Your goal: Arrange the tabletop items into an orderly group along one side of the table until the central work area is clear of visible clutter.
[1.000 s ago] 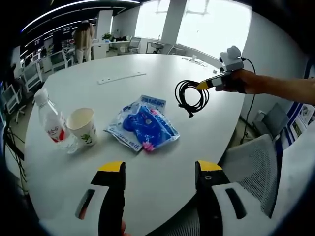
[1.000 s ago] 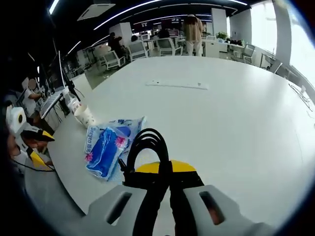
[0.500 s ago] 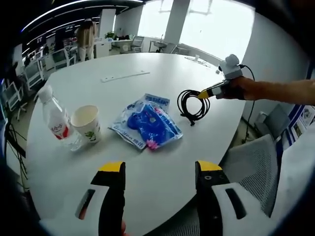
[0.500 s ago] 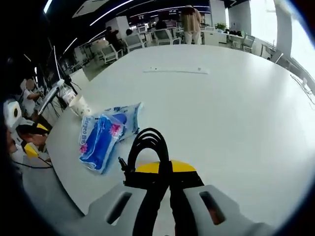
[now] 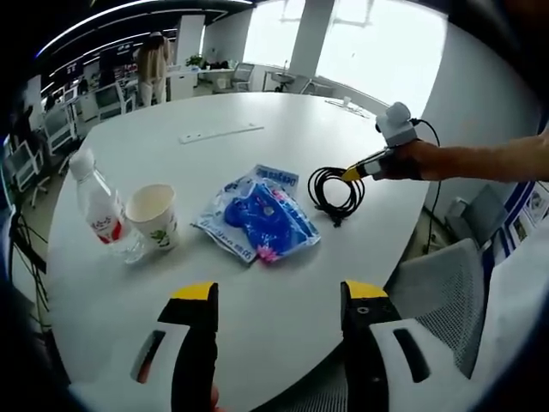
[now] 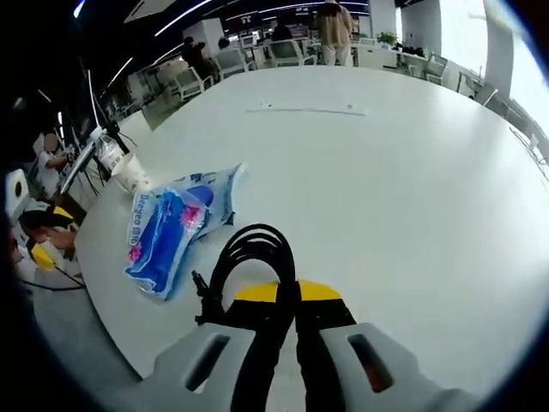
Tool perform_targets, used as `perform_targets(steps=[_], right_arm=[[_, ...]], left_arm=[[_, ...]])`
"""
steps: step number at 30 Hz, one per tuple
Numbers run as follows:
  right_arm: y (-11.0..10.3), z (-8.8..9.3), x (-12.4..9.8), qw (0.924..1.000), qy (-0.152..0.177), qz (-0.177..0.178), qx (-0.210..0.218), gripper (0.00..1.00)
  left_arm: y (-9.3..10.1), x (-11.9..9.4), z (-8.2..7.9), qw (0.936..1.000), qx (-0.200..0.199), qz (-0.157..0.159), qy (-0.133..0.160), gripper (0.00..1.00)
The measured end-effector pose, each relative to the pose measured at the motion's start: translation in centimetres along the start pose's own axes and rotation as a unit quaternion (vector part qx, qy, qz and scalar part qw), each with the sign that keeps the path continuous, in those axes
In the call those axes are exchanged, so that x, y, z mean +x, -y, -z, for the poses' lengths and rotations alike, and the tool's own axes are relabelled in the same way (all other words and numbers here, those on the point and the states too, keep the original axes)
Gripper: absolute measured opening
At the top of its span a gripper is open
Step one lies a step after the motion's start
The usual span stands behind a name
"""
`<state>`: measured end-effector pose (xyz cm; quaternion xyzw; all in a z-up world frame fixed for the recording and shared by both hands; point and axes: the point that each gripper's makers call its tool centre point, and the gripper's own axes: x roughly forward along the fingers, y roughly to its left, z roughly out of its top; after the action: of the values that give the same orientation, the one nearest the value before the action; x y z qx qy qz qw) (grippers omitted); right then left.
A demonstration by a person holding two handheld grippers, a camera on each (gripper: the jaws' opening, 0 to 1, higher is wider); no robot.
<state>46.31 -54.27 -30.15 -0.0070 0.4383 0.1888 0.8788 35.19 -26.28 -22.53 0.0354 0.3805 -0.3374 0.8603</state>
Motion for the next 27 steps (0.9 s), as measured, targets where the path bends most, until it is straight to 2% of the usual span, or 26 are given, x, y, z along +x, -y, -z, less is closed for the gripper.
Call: perform_targets(steps=[15, 27], right_arm=[[0.5, 1.6, 1.0, 0.9992, -0.036, 0.009, -0.014, 0.04], [0.8, 2.0, 1.0, 0.9989, -0.043, 0.014, -0.013, 0.06]], left_arm=[[-0.5, -0.5, 0.4, 0.9999, -0.008, -0.01, 0.001, 0.58], [-0.6, -0.8, 0.2, 0.9999, -0.007, -0.011, 0.004, 0.58]])
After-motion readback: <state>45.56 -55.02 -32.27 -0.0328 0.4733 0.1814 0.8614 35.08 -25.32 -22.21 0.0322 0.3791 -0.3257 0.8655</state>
